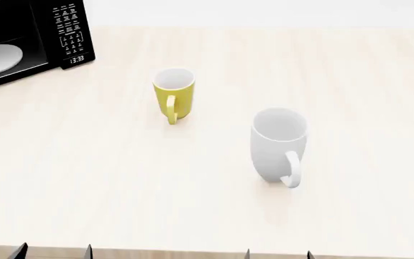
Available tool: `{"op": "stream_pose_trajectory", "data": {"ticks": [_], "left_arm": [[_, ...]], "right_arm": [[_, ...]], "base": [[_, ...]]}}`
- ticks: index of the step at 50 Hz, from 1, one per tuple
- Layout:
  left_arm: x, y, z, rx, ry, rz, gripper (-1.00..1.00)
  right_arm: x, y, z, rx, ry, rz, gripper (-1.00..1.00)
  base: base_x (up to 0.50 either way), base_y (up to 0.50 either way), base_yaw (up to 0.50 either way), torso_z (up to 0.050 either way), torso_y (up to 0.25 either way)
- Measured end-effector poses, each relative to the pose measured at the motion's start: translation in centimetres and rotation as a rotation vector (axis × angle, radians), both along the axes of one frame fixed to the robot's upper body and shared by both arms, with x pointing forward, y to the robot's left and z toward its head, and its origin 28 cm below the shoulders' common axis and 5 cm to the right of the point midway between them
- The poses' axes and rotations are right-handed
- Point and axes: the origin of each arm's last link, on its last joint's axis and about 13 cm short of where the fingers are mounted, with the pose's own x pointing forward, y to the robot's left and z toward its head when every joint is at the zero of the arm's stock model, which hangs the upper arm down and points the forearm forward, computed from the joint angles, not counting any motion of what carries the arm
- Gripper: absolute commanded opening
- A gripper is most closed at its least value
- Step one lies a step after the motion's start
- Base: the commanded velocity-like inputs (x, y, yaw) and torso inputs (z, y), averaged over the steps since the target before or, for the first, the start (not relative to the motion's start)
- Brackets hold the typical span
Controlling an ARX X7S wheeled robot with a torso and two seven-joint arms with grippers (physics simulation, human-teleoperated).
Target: Close the microwave.
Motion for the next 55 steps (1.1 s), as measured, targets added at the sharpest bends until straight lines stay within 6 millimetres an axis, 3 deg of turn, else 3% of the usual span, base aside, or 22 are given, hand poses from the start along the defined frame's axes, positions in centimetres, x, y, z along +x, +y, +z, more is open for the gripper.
{"op": "stream_pose_trajectory", "data": {"ticks": [26, 30, 42, 55], "left_arm": [[-0.2, 0.0, 0.1, -0.005, -0.010, -0.008, 1.00], [-0.3, 0.1, 1.6, 0.001, -0.071, 0.007, 1.00], [-1.4, 1.0, 8.2, 0.041, -0.392, 0.089, 1.00], [-2.4, 1.2, 10.7, 0.055, -0.527, 0.116, 1.00]], "right_arm": [[-0.1, 0.1, 0.2, -0.009, -0.018, 0.003, 1.00], [-0.1, -0.1, 1.7, -0.011, -0.097, -0.013, 1.00], [-0.8, -1.1, 8.9, -0.012, -0.510, -0.100, 1.00], [-1.9, -1.4, 11.5, -0.021, -0.688, -0.130, 1.00]], "base": [[0.00, 0.00, 0.00, 0.000, 0.000], [0.00, 0.00, 0.00, 0.000, 0.000], [0.00, 0.00, 0.00, 0.000, 0.000], [0.00, 0.16, 0.00, 0.000, 0.000]]}}
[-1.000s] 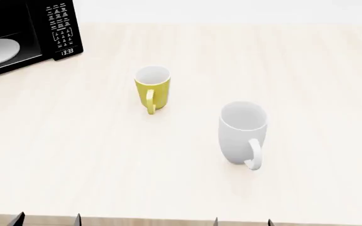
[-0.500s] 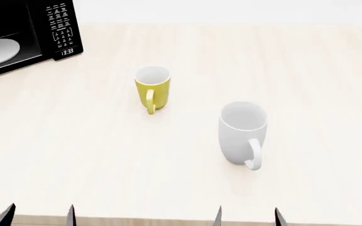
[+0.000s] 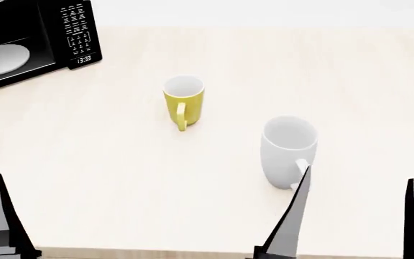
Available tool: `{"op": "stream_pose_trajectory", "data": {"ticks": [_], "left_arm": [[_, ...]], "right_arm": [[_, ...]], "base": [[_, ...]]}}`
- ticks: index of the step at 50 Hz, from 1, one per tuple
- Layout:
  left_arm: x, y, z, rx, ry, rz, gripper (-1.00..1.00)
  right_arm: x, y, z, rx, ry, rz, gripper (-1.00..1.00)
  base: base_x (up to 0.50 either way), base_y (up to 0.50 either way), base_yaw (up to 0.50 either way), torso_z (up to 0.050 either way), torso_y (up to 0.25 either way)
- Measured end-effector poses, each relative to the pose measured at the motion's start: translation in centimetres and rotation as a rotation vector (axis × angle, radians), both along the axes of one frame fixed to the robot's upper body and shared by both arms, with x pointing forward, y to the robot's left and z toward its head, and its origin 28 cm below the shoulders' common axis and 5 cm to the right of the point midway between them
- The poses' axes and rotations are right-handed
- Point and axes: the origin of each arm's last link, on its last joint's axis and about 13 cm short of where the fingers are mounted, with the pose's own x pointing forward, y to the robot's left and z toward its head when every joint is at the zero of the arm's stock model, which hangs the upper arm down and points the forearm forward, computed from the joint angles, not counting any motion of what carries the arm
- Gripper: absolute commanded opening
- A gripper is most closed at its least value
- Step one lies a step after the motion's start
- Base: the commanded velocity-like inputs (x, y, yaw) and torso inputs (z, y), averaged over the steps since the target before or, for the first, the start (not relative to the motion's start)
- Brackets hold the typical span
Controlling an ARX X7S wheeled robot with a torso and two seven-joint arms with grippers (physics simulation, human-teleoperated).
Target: Close the microwave.
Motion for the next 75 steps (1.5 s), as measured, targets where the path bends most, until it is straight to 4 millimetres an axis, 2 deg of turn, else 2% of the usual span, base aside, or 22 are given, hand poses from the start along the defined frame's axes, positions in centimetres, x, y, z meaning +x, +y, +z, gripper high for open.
{"op": "stream_pose_trajectory", "data": {"ticks": [17, 56, 67, 75], "left_arm": [[-0.5, 0.1, 0.7, 0.007, -0.053, 0.006, 1.00], [-0.4, 0.2, 0.5, 0.013, -0.059, 0.016, 1.00], [-0.3, 0.2, 0.4, 0.017, -0.053, 0.015, 1.00], [-0.3, 0.1, 0.3, 0.019, -0.051, 0.012, 1.00]], "right_arm": [[-0.7, 0.3, 0.7, -0.049, -0.074, -0.014, 1.00], [-0.8, 0.6, 0.5, -0.082, -0.075, -0.012, 1.00], [-0.6, 0.8, 0.4, -0.080, -0.028, -0.004, 1.00], [-0.8, 1.0, 0.7, -0.099, -0.030, 0.022, 1.00]], "base": [[0.00, 0.50, 0.00, 0.000, 0.000], [0.00, 0.50, 0.00, 0.000, 0.000], [0.02, 0.01, 0.00, 0.000, 0.000], [0.50, 0.00, 0.00, 0.000, 0.000]]}}
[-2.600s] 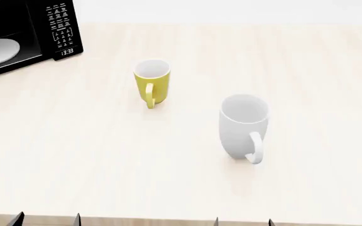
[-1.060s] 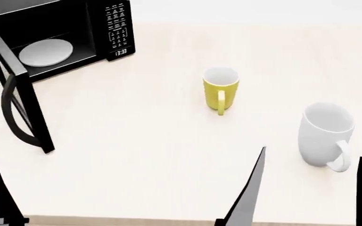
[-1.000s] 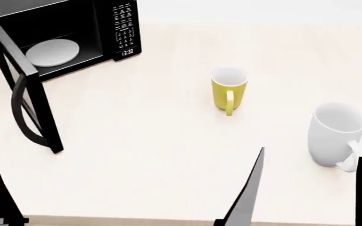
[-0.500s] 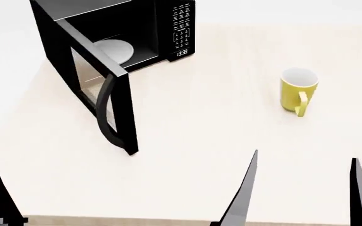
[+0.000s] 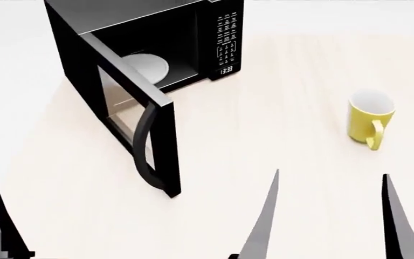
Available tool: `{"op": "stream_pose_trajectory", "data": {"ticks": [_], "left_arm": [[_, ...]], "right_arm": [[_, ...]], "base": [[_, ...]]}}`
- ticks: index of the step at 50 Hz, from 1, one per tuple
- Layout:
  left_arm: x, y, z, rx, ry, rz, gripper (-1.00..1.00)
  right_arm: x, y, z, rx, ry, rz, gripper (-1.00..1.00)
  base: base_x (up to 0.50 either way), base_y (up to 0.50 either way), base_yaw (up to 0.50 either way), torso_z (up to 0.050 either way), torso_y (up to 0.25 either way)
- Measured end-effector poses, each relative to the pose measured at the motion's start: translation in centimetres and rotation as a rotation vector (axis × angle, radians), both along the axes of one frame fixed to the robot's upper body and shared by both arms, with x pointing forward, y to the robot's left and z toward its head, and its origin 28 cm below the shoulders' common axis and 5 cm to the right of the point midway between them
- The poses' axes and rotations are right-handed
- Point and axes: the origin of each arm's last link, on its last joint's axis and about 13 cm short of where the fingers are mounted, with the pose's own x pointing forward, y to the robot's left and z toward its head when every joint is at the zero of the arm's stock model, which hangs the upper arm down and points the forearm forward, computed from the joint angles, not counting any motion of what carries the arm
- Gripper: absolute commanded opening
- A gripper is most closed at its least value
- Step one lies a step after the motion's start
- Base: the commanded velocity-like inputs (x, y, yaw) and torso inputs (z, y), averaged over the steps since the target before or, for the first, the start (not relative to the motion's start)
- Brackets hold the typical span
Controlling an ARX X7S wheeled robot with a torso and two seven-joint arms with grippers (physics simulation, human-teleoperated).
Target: Close the microwave.
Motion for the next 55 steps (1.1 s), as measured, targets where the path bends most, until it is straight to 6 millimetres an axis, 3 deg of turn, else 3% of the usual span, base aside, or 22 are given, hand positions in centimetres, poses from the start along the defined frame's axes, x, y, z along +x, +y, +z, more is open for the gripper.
{"op": "stream_pose_trajectory", "data": {"ticks": [55], "left_arm": [[0.03, -0.39, -0.74, 0.013, 0.022, -0.021, 1.00]], "right_arm": [[-0.33, 0.51, -0.29, -0.126, -0.034, -0.027, 1.00]], "base": [[0.47, 0.02, 0.00, 0.000, 0.000]]}}
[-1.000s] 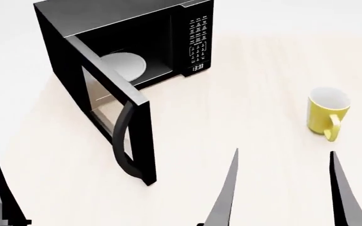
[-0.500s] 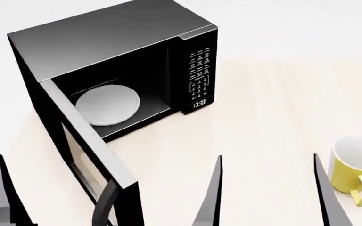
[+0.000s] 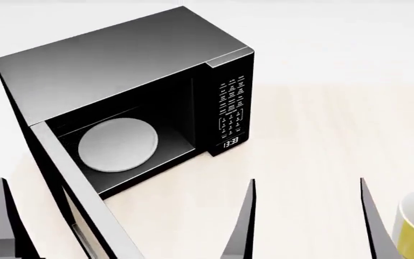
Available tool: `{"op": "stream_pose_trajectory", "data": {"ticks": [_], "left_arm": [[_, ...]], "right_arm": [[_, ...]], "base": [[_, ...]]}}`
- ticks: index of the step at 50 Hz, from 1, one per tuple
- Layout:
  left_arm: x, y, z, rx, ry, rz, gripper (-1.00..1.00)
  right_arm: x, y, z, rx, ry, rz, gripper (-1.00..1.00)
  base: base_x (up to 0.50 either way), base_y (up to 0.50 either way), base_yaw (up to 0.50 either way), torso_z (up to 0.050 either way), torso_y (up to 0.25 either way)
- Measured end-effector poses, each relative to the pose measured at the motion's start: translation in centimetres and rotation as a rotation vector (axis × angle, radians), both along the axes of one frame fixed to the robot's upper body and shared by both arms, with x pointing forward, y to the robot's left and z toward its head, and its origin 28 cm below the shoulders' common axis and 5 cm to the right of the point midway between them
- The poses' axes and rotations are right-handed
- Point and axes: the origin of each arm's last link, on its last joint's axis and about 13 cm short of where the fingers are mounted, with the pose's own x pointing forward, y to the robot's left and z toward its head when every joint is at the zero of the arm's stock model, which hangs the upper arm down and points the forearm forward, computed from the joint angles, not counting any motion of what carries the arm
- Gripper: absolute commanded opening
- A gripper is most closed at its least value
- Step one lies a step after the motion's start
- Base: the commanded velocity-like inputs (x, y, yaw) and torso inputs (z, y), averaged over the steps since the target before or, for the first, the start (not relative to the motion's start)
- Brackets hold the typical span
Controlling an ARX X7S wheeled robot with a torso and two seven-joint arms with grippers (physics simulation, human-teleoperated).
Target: Close the microwave.
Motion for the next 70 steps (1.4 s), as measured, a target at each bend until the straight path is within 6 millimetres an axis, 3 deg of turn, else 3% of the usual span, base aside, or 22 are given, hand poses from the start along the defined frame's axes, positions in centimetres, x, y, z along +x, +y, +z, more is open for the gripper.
{"op": "stream_pose_trajectory", "data": {"ticks": [15, 30, 42, 57, 70], "left_arm": [[-0.2, 0.6, 0.8, 0.015, -0.002, -0.031, 1.00], [-0.8, 5.8, 3.3, 0.214, 0.110, -0.221, 1.00], [-0.1, 8.3, 4.8, 0.410, 0.205, -0.394, 1.00], [1.2, 8.8, 2.7, 0.577, 0.374, -0.609, 1.00], [2.7, 9.4, 1.0, 0.597, 0.444, -0.661, 1.00]], "right_arm": [[0.0, -0.1, 0.0, 0.031, 0.002, -0.003, 1.00], [0.2, -0.2, -0.2, 0.042, 0.019, 0.003, 1.00], [0.2, -0.1, -0.5, 0.040, 0.032, 0.009, 1.00], [0.3, 0.0, -0.8, 0.036, 0.043, 0.013, 1.00], [0.3, 0.1, -1.1, 0.032, 0.051, 0.015, 1.00]], "base": [[0.00, 0.00, 0.00, 0.000, 0.000], [0.00, 0.00, 0.00, 0.000, 0.000], [0.00, 0.00, 0.00, 0.000, 0.000], [0.00, 0.00, 0.00, 0.000, 0.000], [0.00, 0.00, 0.00, 0.000, 0.000]]}}
